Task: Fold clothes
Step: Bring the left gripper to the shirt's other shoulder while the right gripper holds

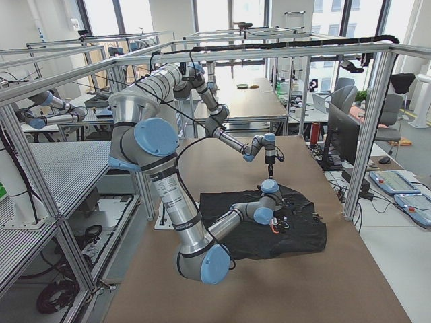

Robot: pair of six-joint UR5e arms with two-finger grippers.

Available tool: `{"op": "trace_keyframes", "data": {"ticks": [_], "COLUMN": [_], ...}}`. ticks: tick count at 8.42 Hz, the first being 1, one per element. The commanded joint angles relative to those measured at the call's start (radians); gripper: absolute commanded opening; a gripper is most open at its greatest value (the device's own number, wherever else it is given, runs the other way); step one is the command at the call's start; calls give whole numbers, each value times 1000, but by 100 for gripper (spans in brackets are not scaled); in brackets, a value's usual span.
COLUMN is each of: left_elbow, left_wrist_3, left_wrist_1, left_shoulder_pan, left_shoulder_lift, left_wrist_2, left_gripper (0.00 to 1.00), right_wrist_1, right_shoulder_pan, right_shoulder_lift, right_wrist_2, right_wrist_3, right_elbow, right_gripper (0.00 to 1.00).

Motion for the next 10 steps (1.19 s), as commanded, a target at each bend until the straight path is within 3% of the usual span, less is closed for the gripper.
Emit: {"op": "trace_keyframes", "data": {"ticks": [1,4,7,10], "left_elbow": [4,-5,-163,-185], "left_wrist_3": [-42,-44,-105,-230], "left_wrist_1": [-31,-31,-15,71], "left_shoulder_pan": [5,16,5,7], "left_shoulder_lift": [11,11,42,-64], "left_wrist_2": [2,2,-42,-52], "left_gripper": [0,0,0,0], "right_wrist_1": [0,0,0,0], "right_shoulder_pan": [0,0,0,0], "right_shoulder_lift": [0,-9,-17,-29], "right_wrist_2": [0,0,0,0], "right_wrist_3": [0,2,2,-2], "right_elbow": [4,16,21,21], "right_gripper": [95,95,95,95]}}
